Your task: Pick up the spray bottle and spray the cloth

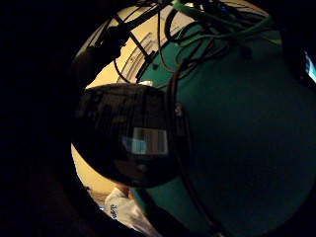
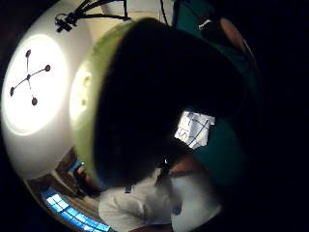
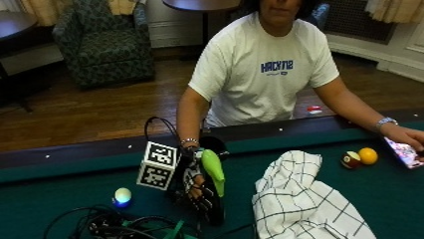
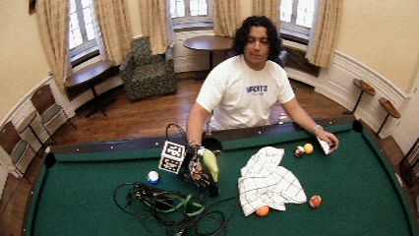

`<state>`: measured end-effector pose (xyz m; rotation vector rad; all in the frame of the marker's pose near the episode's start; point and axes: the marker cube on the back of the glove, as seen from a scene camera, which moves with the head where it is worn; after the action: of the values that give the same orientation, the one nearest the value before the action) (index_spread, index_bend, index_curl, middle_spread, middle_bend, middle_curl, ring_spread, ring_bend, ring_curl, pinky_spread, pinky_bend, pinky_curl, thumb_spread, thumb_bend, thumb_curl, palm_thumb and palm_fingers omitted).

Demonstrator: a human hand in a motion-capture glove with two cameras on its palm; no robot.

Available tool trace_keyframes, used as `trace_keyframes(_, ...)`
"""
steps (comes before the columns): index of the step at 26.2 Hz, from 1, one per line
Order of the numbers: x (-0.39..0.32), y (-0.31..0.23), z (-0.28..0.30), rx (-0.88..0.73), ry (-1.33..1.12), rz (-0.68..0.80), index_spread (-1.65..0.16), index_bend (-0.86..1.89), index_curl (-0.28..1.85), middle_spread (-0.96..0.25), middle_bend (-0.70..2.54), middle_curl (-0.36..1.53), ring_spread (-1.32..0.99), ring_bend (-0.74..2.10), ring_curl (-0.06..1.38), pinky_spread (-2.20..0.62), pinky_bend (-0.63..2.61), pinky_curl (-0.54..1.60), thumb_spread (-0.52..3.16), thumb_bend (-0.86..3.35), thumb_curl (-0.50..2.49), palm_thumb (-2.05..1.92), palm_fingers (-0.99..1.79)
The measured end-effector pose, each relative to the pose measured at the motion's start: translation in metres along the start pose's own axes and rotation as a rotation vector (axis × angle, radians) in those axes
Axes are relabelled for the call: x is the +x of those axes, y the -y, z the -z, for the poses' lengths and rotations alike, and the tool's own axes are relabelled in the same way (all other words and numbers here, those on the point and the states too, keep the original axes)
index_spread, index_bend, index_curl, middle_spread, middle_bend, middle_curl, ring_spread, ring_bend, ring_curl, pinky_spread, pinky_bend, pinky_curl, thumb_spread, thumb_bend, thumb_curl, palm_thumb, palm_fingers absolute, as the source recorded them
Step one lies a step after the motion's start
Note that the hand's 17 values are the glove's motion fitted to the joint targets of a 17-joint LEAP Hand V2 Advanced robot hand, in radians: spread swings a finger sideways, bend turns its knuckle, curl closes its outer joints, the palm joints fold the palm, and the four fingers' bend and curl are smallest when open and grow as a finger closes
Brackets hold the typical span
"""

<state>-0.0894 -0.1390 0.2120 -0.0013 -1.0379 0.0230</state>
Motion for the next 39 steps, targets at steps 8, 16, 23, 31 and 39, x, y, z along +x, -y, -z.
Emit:
trace_keyframes(8,0.002,0.011,-0.012,-0.024,0.067,-0.034,-0.35,0.3,0.42,-0.14,0.33,0.42,-0.13,0.46,0.36,0.11,0.26,0.35,0.93,-0.03,0.38,0.48,0.6)
trace_keyframes(16,-0.003,0.026,-0.026,-0.03,0.133,-0.034,-0.34,0.29,0.42,-0.14,0.27,0.4,-0.13,0.44,0.35,0.15,0.15,0.31,0.9,-0.03,0.37,0.48,0.73)
trace_keyframes(23,-0.008,0.039,-0.042,-0.049,0.175,-0.039,-0.34,0.25,0.42,-0.14,0.27,0.39,-0.13,0.45,0.35,0.17,0.12,0.28,0.89,-0.03,0.36,0.48,0.8)
trace_keyframes(31,-0.012,0.05,-0.059,-0.084,0.195,-0.055,-0.33,0.16,0.4,-0.14,0.25,0.39,-0.15,0.5,0.37,0.17,0.13,0.25,0.88,-0.04,0.35,0.47,0.86)
trace_keyframes(39,-0.021,0.058,-0.062,-0.045,0.202,-0.041,-0.33,0.23,0.41,-0.18,0.3,0.4,-0.16,0.45,0.36,0.14,0.1,0.22,0.88,-0.02,0.35,0.5,0.99)
